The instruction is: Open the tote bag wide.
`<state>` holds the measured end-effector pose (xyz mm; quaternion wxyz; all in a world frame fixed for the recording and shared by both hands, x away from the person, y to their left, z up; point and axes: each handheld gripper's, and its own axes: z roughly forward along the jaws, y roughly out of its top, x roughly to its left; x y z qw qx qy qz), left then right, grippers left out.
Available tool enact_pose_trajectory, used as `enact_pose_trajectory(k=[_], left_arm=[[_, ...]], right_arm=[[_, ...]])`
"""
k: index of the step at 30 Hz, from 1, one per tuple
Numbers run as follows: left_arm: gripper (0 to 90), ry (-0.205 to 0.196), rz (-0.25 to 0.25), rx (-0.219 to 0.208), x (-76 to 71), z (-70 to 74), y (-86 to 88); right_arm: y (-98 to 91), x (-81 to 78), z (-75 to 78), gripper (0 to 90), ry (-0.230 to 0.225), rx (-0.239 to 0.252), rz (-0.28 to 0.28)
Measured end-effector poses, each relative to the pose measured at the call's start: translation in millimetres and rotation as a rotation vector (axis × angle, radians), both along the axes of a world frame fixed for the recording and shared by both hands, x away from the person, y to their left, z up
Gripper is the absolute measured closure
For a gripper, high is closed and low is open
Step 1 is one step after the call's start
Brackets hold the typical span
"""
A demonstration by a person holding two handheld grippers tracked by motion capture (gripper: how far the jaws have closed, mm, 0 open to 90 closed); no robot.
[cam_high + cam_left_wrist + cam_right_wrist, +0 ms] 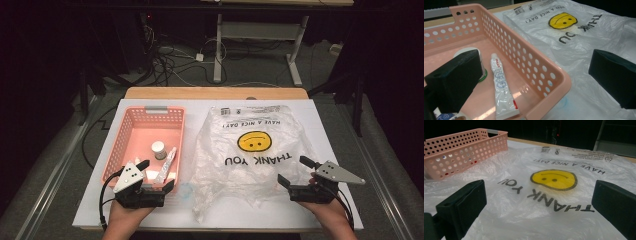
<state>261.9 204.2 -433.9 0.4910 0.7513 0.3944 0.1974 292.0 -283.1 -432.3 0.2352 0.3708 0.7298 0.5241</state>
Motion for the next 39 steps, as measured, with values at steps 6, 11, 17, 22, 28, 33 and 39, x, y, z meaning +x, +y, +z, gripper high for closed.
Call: enact_pose_trajectory(k=[6,11,17,22,28,33,39], left_arm=[[0.0,0.000,-0.010,0.002,0.7,-1.5,-4.9],[0.0,0.001,-0.014,-0.009,1.5,-2.1,-6.3],[0.0,0.015,-0.020,-0.014,2.9,-3.4,-6.2],[0.0,0.011,-0.019,-0.019,0.6,-2.5,-6.5],[0.0,0.018,-0.027,-0.026,1.5,-1.3,-7.1],[0.0,0.026,-0.028,-0.033,2.3,-0.8,-5.9],[0.0,0.016,-0.023,-0.023,1.2,0.8,-5.3]], right_arm=[[2.8,-0.9,0.4,0.3,-0.009,-0.015,0.004],[1.9,-2.0,1.7,0.4,-0.018,-0.007,0.006],[-1.9,-2.6,2.5,0.5,-0.018,-0.011,0.002],[-11.9,-3.3,5.4,0.4,-0.020,-0.009,-0.022],[-23.6,-0.5,7.0,0.3,-0.013,0.001,-0.053],[-30.5,0.6,6.2,0.3,-0.009,-0.004,-0.070],[-43.1,4.1,4.8,0.3,-0.002,-0.009,-0.105]])
